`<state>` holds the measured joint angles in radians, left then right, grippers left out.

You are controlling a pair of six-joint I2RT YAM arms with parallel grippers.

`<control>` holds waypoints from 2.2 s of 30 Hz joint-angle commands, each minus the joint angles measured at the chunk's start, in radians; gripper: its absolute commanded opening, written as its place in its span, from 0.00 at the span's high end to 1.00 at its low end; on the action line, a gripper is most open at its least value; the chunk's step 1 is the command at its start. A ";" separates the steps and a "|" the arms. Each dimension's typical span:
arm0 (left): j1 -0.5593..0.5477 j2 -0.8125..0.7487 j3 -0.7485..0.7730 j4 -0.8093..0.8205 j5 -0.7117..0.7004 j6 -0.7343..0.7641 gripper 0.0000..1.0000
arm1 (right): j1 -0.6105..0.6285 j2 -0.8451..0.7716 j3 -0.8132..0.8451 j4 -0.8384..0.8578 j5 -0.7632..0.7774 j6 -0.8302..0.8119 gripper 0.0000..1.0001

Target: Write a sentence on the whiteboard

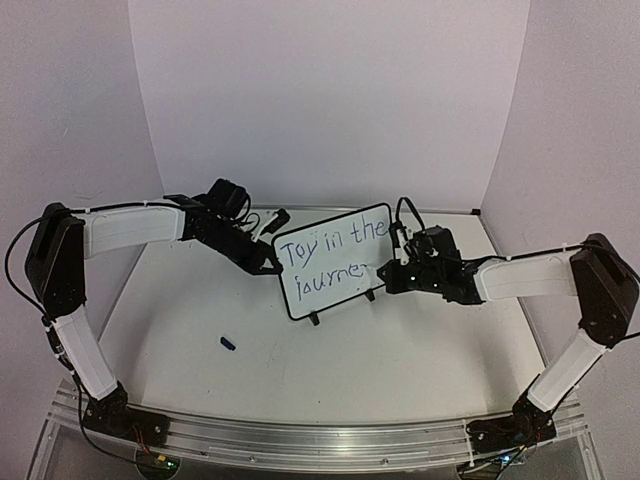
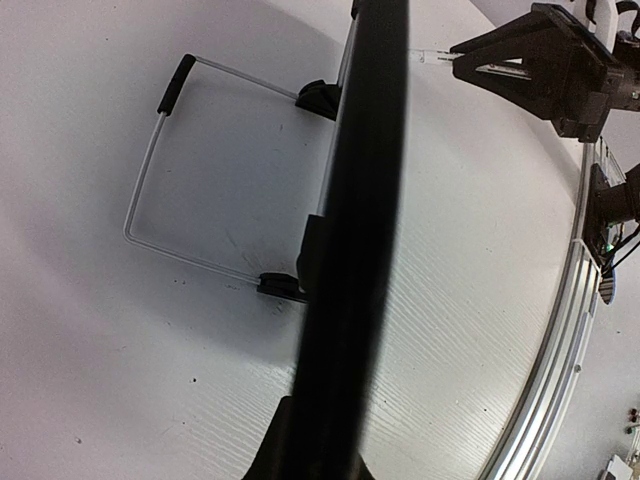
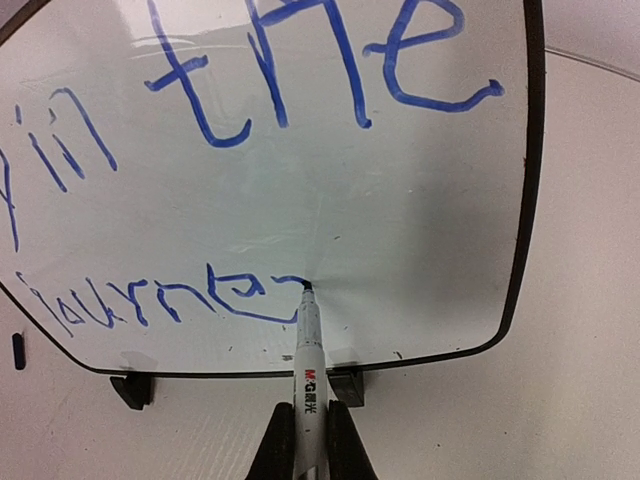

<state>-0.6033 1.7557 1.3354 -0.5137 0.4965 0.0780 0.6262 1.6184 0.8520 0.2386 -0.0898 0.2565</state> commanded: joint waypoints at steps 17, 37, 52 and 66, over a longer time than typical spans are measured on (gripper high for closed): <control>-0.014 0.052 -0.004 -0.075 -0.071 0.025 1.00 | -0.011 -0.106 -0.042 0.010 0.037 0.014 1.00; -0.013 0.056 -0.004 -0.074 -0.070 0.026 1.00 | -0.011 -0.029 -0.005 0.064 0.069 -0.010 1.00; -0.013 0.063 -0.002 -0.074 -0.067 0.025 1.00 | -0.011 -0.008 -0.022 0.095 0.064 -0.007 1.00; -0.015 0.068 -0.002 -0.073 -0.064 0.023 1.00 | -0.002 0.003 -0.081 0.132 0.044 0.043 1.00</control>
<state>-0.6041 1.7679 1.3422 -0.5045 0.5026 0.0776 0.6178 1.6028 0.7925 0.3279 -0.0425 0.2768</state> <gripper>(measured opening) 0.040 0.068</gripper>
